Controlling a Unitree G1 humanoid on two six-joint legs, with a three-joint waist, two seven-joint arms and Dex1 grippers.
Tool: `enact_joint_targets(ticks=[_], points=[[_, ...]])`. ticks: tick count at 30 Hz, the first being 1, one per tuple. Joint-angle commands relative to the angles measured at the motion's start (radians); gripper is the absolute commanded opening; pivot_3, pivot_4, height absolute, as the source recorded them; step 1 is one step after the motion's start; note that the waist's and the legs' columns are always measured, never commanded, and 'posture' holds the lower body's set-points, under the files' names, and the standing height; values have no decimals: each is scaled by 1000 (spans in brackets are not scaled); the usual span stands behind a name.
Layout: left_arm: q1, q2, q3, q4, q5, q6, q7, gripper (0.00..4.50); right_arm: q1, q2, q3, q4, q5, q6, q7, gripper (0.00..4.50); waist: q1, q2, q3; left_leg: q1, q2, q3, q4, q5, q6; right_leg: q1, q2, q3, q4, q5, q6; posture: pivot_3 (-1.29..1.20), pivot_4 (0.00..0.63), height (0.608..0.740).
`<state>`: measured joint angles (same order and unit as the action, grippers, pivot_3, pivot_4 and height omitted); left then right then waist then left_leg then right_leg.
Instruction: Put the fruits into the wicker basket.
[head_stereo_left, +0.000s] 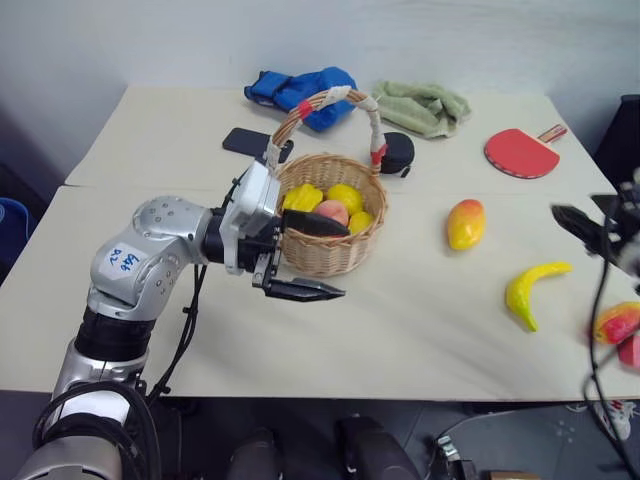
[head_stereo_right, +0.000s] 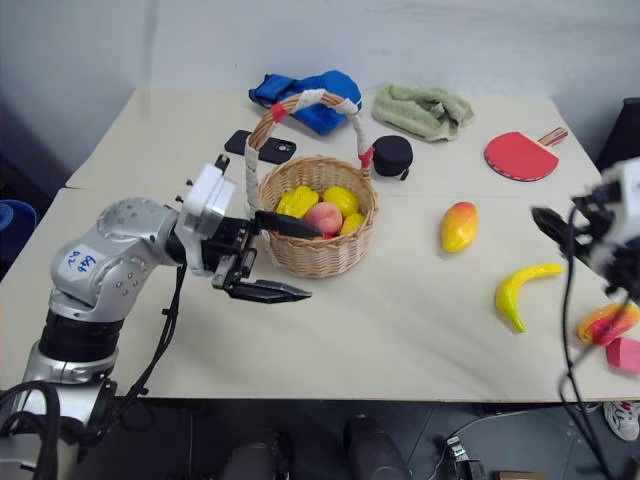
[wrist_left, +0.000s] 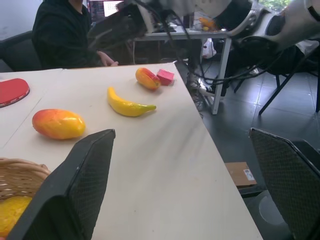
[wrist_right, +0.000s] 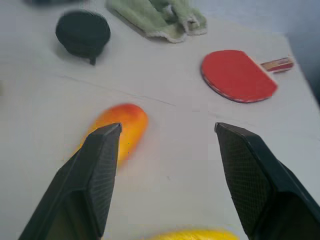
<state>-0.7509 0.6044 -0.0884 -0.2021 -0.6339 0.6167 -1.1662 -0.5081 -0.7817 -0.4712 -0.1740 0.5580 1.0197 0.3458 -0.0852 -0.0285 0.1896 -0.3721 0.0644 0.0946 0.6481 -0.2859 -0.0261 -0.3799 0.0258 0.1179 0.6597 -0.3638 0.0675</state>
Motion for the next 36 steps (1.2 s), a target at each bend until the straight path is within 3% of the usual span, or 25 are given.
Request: enact_joint_targets(ticks=[1, 4, 10, 27, 30, 33, 36], points=[[-39, 5, 32, 1, -5, 21, 34, 4500, -149, 87, 34, 155, -26, 60, -117, 3093, 3, 0, 0, 0, 0, 0, 0, 0, 0, -1, 0, 0, 0, 0, 0, 0, 150, 740], [-59, 1, 43, 13, -2, 22, 60, 4500, -230, 145, 79, 287, -90, 14, -176, 3093, 12, 1, 0, -9, 0, 1, 0, 0, 0, -11, -1, -1, 3, 0, 0, 0, 150, 740], [-73, 4, 54, 7, -5, 25, 81, 4500, -287, 183, 155, 476, -203, -102, -220, 4463, 15, 1, 0, -28, 0, 1, 4, 0, -1, -36, -3, -3, 18, 1, 3, 0, 150, 740], [-91, 1, 45, 21, 45, -9, 103, 4500, -358, 294, 174, 669, -193, -153, -152, 4463, 0, 1, -1, -29, 0, 1, 16, 3, 2, -33, -2, -1, 24, 1, 2, 0, 150, 740], [-95, 3, 51, 30, 51, -14, 103, 4500, -363, 307, 146, 689, -179, -182, -159, 3875, -1, 1, -1, -29, 0, 1, 15, 3, 1, -34, -2, -1, 25, 1, 2, 0, 150, 740], [-97, 9, 56, 43, 57, -24, 98, 4500, -361, 304, 143, 661, -174, -181, -152, 2847, -1, 1, -1, -29, 0, 1, 15, 3, 1, -35, -2, -1, 27, 1, 2, 0, 150, 740], [-96, 15, 60, 58, 62, -32, 96, 4500, -348, 301, 142, 601, -159, -188, -118, 2774, -3, 1, -1, -29, 0, 1, 15, 3, 1, -35, -2, -1, 28, 1, 2, 0, 150, 740]])
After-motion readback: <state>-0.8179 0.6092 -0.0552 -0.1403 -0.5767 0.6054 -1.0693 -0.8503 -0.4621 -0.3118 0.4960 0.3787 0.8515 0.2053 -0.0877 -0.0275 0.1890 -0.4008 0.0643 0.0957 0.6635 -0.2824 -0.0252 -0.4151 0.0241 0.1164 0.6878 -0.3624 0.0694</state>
